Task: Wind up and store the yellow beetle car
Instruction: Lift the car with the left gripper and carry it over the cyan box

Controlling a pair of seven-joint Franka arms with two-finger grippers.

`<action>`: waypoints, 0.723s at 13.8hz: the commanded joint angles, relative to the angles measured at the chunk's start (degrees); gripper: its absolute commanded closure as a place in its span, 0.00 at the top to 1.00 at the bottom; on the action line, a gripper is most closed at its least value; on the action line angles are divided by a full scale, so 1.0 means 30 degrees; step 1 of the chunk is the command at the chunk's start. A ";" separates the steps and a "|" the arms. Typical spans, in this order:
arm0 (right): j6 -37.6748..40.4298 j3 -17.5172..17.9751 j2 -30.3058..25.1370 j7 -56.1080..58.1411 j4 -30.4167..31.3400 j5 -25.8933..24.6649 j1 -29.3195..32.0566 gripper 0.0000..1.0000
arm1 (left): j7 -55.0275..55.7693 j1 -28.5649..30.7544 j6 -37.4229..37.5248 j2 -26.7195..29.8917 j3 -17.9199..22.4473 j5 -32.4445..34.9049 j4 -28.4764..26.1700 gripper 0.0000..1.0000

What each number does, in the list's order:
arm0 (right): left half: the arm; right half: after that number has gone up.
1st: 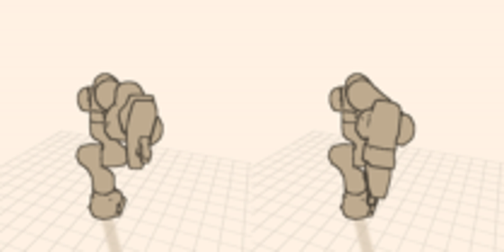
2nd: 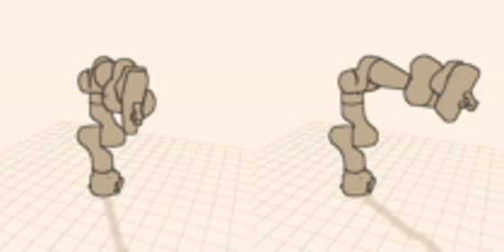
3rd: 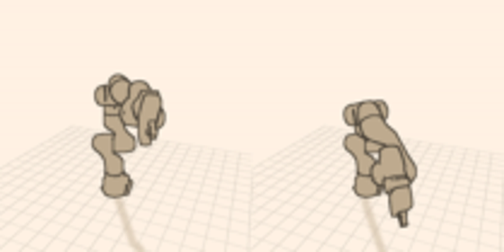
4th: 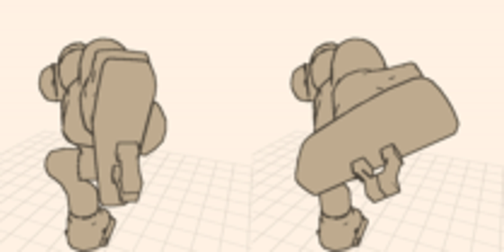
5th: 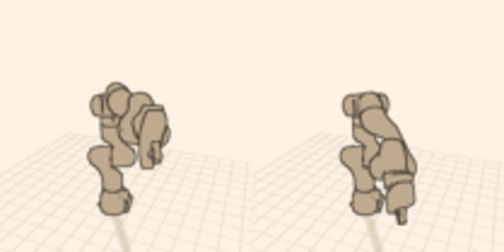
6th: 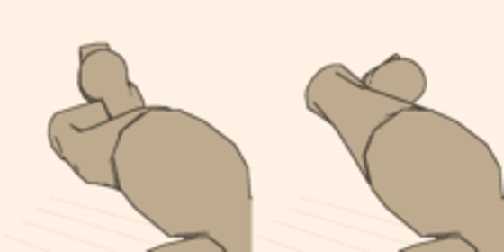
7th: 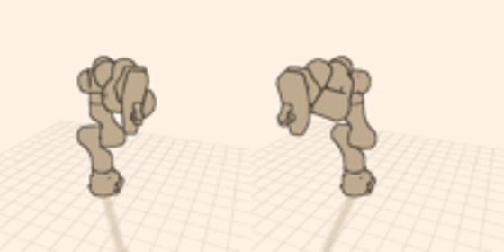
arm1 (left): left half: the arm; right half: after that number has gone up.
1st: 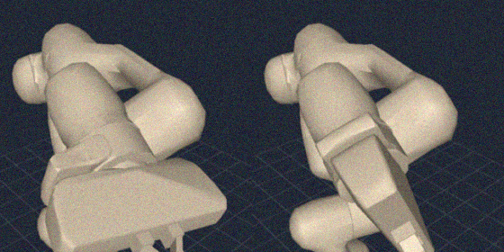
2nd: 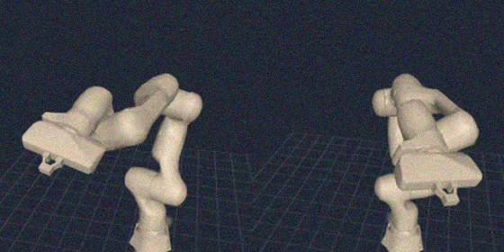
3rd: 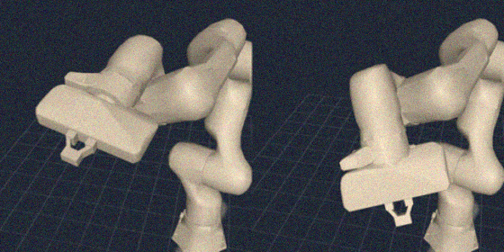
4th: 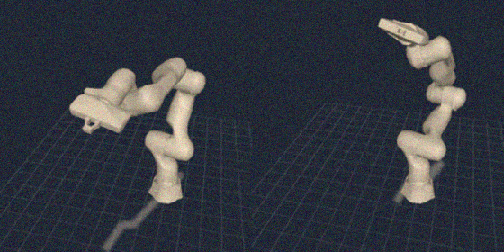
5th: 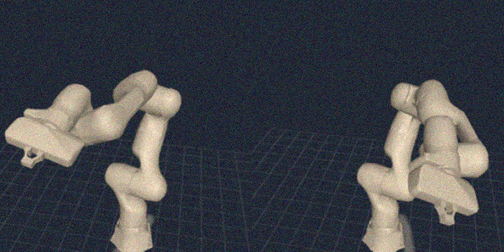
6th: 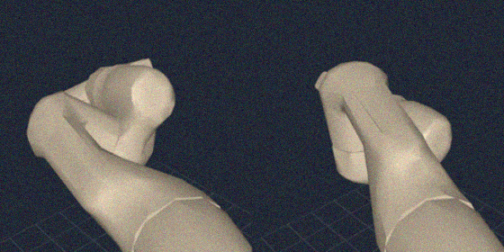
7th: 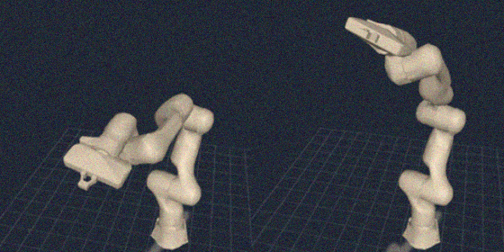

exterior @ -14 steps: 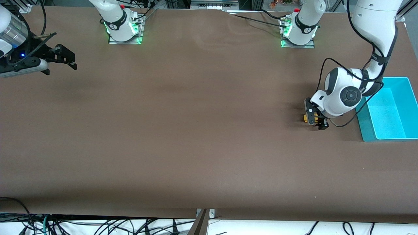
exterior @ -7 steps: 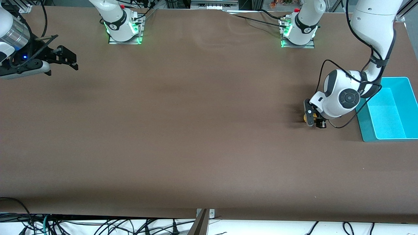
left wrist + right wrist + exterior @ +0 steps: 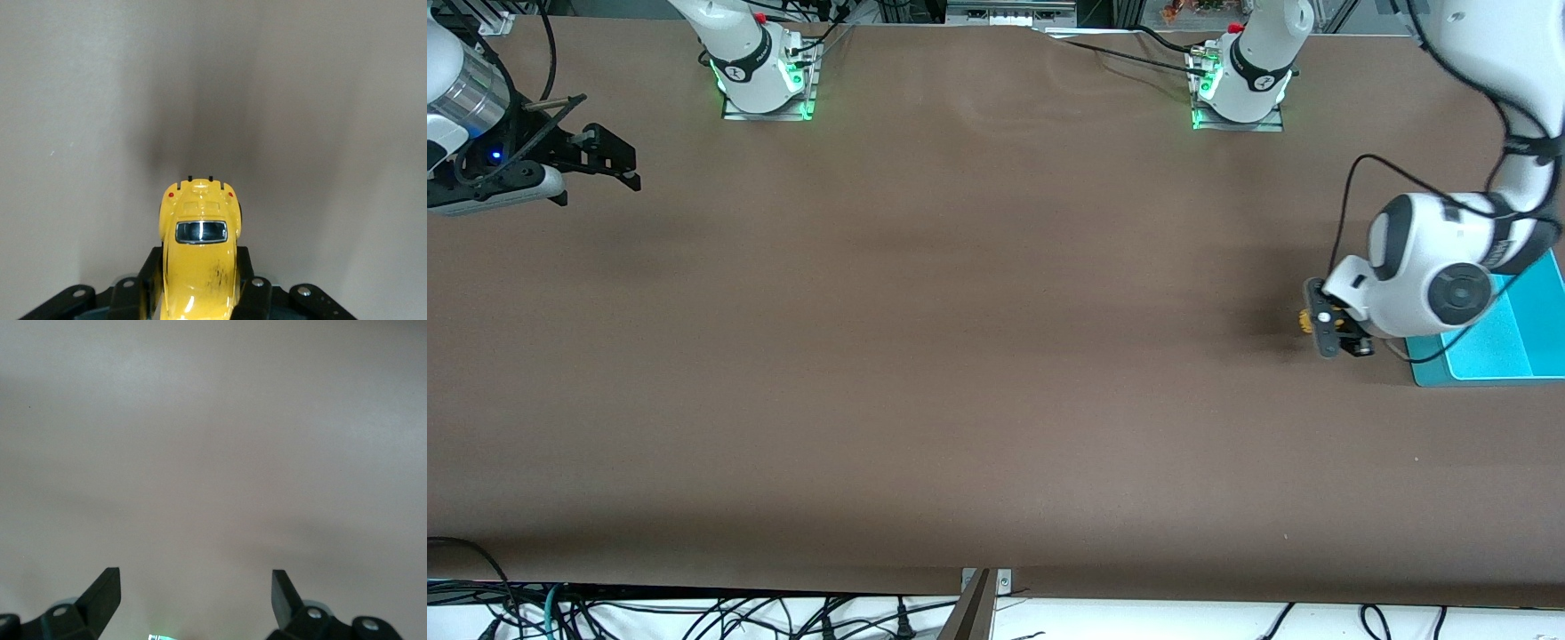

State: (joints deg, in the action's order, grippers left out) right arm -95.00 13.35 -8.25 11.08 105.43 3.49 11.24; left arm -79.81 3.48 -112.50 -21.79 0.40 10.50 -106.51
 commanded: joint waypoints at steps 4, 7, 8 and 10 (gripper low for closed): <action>0.0524 0.0033 0.0202 -0.0031 -0.0573 -0.0050 -0.0025 1.00 | -0.5496 0.3518 0.3195 -0.0178 -0.0016 0.0454 0.2955 0.21; 0.0523 0.0033 0.0202 -0.0031 -0.0573 -0.0079 -0.0025 1.00 | -0.7727 0.6067 0.2176 -0.0761 0.0014 0.1416 0.3014 0.21; 0.0523 0.0033 0.0202 -0.0031 -0.0573 -0.0050 -0.0025 1.00 | -0.8197 0.6684 0.1299 -0.0997 0.0013 0.1741 0.2956 0.22; 0.0523 0.0033 0.0202 -0.0002 -0.0573 -0.0079 -0.0025 1.00 | -0.9833 0.7683 -0.0371 -0.2223 0.0013 0.1919 0.2955 0.22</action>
State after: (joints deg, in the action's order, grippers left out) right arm -94.96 13.38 -8.22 11.08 105.40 3.49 11.21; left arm -105.36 24.80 -110.43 -24.74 1.16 14.49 -98.96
